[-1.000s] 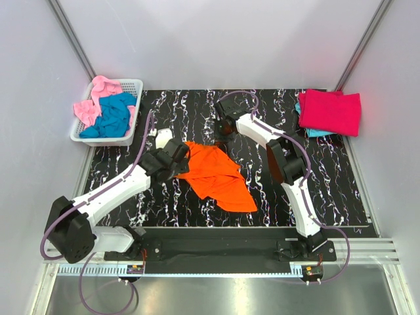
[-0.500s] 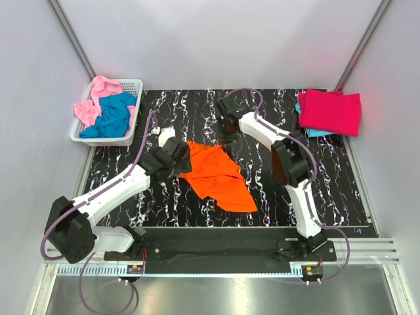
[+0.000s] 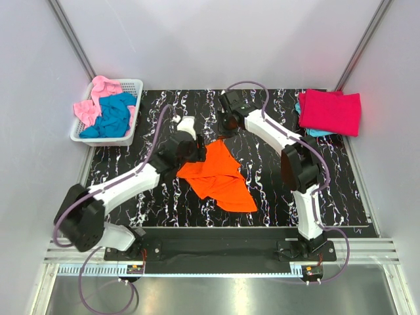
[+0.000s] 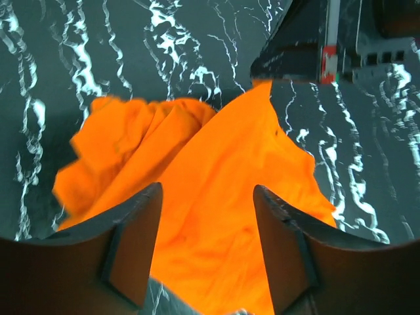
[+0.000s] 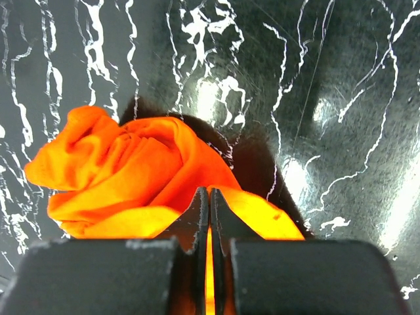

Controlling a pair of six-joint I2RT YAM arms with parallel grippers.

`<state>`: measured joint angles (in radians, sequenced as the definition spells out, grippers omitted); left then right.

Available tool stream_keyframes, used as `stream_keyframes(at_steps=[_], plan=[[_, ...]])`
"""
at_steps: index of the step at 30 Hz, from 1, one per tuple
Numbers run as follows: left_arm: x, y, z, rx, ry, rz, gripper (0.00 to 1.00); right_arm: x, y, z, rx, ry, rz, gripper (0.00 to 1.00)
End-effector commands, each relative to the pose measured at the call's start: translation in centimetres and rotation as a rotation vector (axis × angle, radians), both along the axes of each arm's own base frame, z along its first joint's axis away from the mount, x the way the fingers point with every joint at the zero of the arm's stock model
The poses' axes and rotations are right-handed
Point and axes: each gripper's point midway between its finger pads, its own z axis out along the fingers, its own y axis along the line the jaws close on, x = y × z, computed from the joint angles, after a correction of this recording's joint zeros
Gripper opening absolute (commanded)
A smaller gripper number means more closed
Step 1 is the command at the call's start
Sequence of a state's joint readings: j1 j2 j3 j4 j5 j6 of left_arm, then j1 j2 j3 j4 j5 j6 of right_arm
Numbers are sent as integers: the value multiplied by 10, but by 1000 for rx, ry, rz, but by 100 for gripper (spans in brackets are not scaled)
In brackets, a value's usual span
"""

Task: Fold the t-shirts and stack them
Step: Flatten the tshirt out

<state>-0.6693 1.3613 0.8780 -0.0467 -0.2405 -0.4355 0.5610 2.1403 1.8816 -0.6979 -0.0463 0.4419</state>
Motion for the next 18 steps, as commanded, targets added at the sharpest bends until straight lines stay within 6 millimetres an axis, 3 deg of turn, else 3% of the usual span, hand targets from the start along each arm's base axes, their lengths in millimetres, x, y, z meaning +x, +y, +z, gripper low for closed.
stream_keyframes(at_steps=[1,8,13,18], plan=[[31,-24,21,9,-114,-51,59,-7,4,46,58,-65,7,0],[30,-19,24,13,-110,-11,57,-4,-17,81,1,-168,-29,0],[13,-3,34,-5,-125,20,59,5,-53,136,-123,-316,-88,0],[-2,-6,36,4,-96,-8,59,2,-66,198,-120,-437,-96,0]])
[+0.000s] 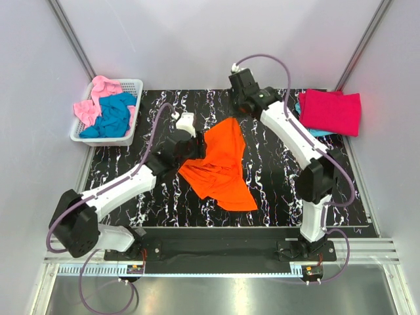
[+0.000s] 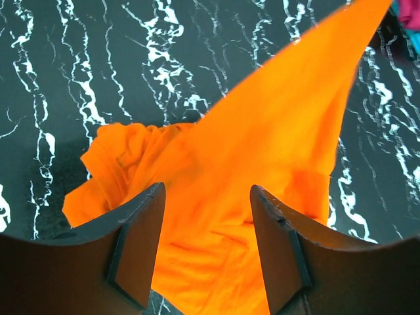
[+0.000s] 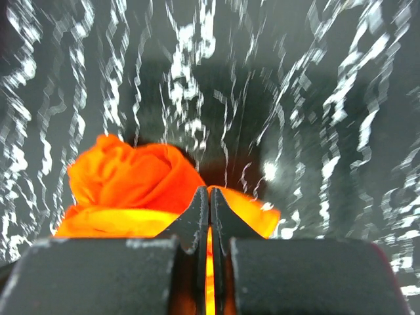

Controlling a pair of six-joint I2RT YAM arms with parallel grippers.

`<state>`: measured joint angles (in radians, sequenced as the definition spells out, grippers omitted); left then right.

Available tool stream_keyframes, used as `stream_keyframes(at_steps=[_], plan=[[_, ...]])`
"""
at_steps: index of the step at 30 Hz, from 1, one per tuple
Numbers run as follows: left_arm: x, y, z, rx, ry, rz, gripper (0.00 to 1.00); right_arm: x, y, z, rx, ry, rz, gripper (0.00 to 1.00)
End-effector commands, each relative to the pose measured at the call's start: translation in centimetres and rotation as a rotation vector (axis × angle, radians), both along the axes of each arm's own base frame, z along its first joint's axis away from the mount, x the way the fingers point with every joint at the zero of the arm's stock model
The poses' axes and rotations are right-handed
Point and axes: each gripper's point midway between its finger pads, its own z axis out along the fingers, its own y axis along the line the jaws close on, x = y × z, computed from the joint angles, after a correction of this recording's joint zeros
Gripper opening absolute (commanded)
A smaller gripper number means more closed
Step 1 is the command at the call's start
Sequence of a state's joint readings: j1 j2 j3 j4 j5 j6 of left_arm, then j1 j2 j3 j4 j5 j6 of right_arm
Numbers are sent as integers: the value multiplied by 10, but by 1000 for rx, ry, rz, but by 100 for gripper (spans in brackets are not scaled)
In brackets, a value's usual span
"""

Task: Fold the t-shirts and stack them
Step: Flatten the tshirt out

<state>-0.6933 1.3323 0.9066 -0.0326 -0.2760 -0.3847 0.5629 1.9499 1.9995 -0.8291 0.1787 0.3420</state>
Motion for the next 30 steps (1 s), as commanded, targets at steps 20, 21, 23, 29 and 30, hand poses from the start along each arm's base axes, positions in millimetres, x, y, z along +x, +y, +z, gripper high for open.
stream_keyframes(at_steps=[20,21,23,29,30], plan=[[-77,-60,-25,84,114,-178,60,-35,-92,263,-88,-571,-126,0],[-76,-63,-28,95,122,-178,60,-40,-90,269,-77,-584,-97,0],[-75,-65,-31,104,131,-174,60,-54,-94,292,-59,-647,-57,0],[-77,-78,-45,119,177,-200,60,-98,-107,356,-23,-843,49,0],[-78,-80,-46,118,183,-203,60,-109,-112,368,-18,-880,59,0]])
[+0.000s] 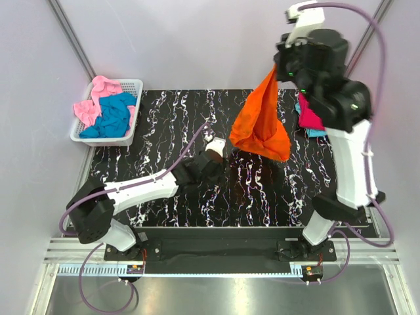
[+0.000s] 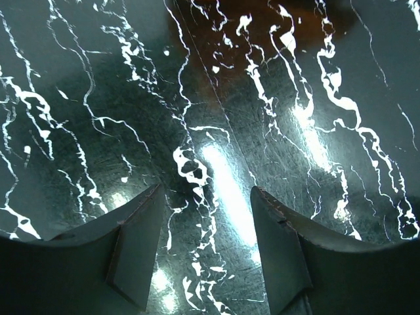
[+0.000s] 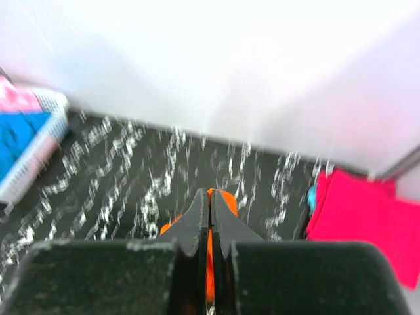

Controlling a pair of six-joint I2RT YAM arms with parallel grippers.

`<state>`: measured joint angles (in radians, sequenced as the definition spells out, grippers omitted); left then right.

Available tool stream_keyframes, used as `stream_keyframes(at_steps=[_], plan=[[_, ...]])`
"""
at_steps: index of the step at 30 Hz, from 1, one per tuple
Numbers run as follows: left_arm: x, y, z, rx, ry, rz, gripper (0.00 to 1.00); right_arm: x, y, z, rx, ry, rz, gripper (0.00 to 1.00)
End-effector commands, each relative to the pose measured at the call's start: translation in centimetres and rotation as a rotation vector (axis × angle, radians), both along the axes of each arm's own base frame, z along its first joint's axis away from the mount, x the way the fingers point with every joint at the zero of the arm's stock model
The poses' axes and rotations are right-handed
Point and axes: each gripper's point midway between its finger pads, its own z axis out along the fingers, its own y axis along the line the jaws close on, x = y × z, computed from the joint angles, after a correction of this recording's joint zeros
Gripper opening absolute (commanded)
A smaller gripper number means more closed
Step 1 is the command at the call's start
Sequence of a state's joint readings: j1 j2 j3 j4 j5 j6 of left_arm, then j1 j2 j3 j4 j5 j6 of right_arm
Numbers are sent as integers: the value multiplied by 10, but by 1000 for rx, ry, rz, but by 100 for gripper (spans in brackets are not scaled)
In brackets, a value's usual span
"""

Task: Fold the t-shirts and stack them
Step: Flatten the tshirt out

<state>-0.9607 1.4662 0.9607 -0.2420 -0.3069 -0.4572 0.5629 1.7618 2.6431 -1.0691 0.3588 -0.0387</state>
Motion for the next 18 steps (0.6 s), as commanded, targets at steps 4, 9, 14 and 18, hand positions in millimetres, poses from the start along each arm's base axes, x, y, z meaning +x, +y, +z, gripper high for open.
stream_keyframes(at_steps=[4,9,14,18], plan=[[-1,-25,21,-85,-12,-21,60,-68,-17,107,76,-345,154,0],[-28,-73,57,-252,-76,-216,58,-74,-3,109,129,-360,229,0],[-67,-130,95,-410,-137,-454,58,-67,6,100,132,-327,250,0],[-110,-169,104,-407,-140,-658,57,-60,12,92,128,-301,257,0]])
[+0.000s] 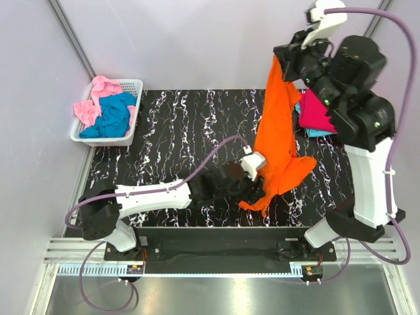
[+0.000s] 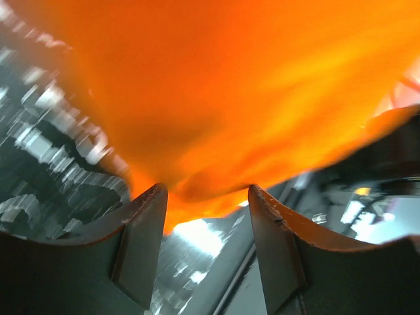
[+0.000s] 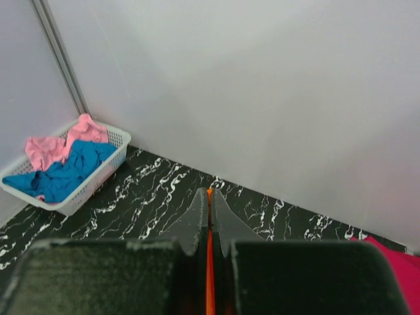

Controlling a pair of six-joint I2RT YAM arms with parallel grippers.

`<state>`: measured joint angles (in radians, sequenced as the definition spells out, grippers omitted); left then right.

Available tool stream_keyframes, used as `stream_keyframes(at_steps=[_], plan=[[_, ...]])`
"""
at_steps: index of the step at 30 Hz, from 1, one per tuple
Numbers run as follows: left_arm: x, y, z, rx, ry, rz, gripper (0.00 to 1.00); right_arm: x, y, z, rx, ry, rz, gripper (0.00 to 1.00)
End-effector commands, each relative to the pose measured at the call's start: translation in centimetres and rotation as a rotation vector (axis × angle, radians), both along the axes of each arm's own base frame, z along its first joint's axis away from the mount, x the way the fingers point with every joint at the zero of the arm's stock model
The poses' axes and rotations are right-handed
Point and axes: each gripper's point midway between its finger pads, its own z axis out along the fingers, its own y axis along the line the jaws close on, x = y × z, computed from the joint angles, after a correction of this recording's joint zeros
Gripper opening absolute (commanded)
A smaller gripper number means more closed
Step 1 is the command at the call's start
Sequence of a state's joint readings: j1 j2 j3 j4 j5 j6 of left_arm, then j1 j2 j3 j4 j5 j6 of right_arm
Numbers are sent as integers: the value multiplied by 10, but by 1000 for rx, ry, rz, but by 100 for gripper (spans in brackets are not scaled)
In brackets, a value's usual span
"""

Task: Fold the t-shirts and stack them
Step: Flatten the tshirt out

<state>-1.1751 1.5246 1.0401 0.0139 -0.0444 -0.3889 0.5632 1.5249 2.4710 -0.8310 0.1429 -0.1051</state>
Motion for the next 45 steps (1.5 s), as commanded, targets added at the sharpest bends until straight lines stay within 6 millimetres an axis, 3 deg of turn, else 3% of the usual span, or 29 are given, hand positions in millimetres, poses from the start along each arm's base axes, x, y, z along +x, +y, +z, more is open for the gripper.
stream_keyframes(at_steps=[1,3,4,6,7,10,11,13,15,16,18,19,21,23,24,25,27,28,30,33,35,39,42,43,45], plan=[[-28,-46,53,-137,-127,-187,56,4,11,6,18,-24,34,0],[-38,-45,61,-127,-166,-142,55,10,12,-1,-3,-9,21,0],[-18,-34,62,-96,-216,12,53,12,13,-4,-10,-3,17,0],[-4,-11,58,-24,-252,206,53,21,16,-14,-29,21,11,0],[17,10,58,1,-262,390,53,25,19,-20,-35,34,10,0],[38,49,51,112,-286,624,53,42,34,-46,-67,96,27,0],[39,55,52,143,-291,637,55,52,46,-65,-80,143,54,0],[36,49,50,154,-283,599,56,58,59,-85,-90,195,94,0],[30,30,51,147,-299,491,56,65,76,-111,-94,263,145,0],[16,12,44,132,-268,358,56,63,88,-122,-96,295,204,0],[2,-15,48,65,-265,216,59,64,97,-133,-81,334,235,0],[-14,-28,43,61,-268,72,61,63,101,-138,-86,346,255,0],[-21,-43,33,69,-290,-13,66,60,106,-146,-93,367,290,0],[-13,-51,30,100,-315,-6,68,54,109,-148,-94,376,323,0],[-5,-54,10,166,-329,19,68,53,110,-149,-95,378,329,0],[0,-62,15,168,-339,31,68,52,111,-149,-94,378,337,0],[14,-64,-23,280,-315,65,68,48,113,-153,-98,391,360,0],[20,-73,-21,278,-303,84,68,46,117,-158,-101,402,379,0],[32,-69,-51,341,-240,133,67,45,121,-165,-97,430,401,0],[50,-64,-64,342,-175,228,66,41,133,-181,-76,495,459,0],[64,-52,-78,374,-145,288,65,36,141,-189,-72,524,510,0],[84,-26,-85,399,-98,405,63,30,151,-200,-66,568,577,0],[91,-10,-85,405,-89,442,63,-2,169,-208,-76,608,815,0],[93,-6,-84,408,-86,451,63,-25,177,-206,-68,623,968,0],[98,4,-81,407,-78,502,63,-43,184,-213,-68,663,1100,0]])
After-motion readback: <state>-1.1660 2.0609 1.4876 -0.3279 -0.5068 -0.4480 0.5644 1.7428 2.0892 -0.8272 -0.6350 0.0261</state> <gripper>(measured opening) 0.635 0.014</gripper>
